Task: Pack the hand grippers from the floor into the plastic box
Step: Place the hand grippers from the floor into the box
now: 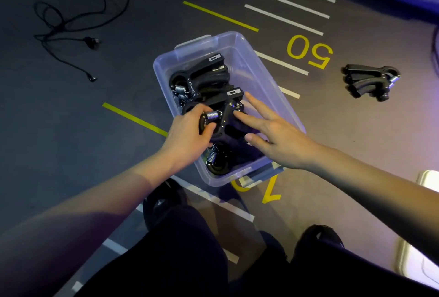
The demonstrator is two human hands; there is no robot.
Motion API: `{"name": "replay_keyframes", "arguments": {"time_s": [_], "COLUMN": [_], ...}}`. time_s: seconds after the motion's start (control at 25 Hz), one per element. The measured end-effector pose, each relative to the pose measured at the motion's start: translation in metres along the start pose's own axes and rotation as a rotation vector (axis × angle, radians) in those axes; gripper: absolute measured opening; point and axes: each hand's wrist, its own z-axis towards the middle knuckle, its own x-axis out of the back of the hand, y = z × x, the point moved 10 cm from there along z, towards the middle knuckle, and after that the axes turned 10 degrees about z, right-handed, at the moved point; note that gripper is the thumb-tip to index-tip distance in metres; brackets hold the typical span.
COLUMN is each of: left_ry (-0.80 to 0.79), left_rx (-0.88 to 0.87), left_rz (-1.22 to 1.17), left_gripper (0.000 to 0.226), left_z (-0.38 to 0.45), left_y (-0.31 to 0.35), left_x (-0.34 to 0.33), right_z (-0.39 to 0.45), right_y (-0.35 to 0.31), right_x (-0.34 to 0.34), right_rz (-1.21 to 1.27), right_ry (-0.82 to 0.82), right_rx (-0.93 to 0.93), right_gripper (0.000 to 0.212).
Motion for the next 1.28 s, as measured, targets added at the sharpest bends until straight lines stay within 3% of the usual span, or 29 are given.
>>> {"name": "replay_keyframes", "arguments": {"time_s": [0.12,0.2,0.36,0.52,0.64,0.88,1.04,1.12,1.28], "left_ry": [0.085,0.11,-0.087,-0.084,-0.128,-0.294,-0.323,-0.233,-0.097], "left_rx": [-0.03,-0.067,-0.137,-0.187,-0.239,-0.296,-0.266,-0.281,-0.376], "left_rz": [0.405,0.571,0.921,0.877,0.779,0.969,0.981,0.906,0.795], "left_gripper": [0.026,0.023,0.029,0.026,0.062,0.072,0.074,0.068,0.072], "left_z": [-0.008,-0.007,-0.015,-0.023,-0.02,-0.017,-0.02,-0.017,0.002], "left_y": [0.009,0.015,0.01,0.022,0.022,0.017,0.013,0.022,0.061], "left_x": [0.004,0.005,-0.026,-0.047,-0.054,-0.072,-0.074,-0.068,-0.067], "right_z": [0.005,0.007,0.007,0.004,0.002,-0.002,-0.004,-0.008,-0.049], "right_y": [0.023,0.025,0.026,0.025,0.026,0.029,0.035,0.031,0.065], "right_x": [-0.023,-0.029,-0.038,-0.047,-0.047,-0.033,-0.028,-0.001,0.083], "right_rz": [0.106,0.047,-0.245,-0.253,-0.247,-0.269,-0.171,-0.003,0.266], "right_ry": [-0.07,-0.08,-0.152,-0.273,-0.307,-0.118,-0.129,0.045,0.634], "right_rx": [-0.095,-0.078,-0.08,-0.067,-0.063,-0.083,-0.12,-0.026,-0.014], "right_gripper": [0.056,0.057,0.051,0.052,0.057,0.056,0.061,0.058,0.053]}}
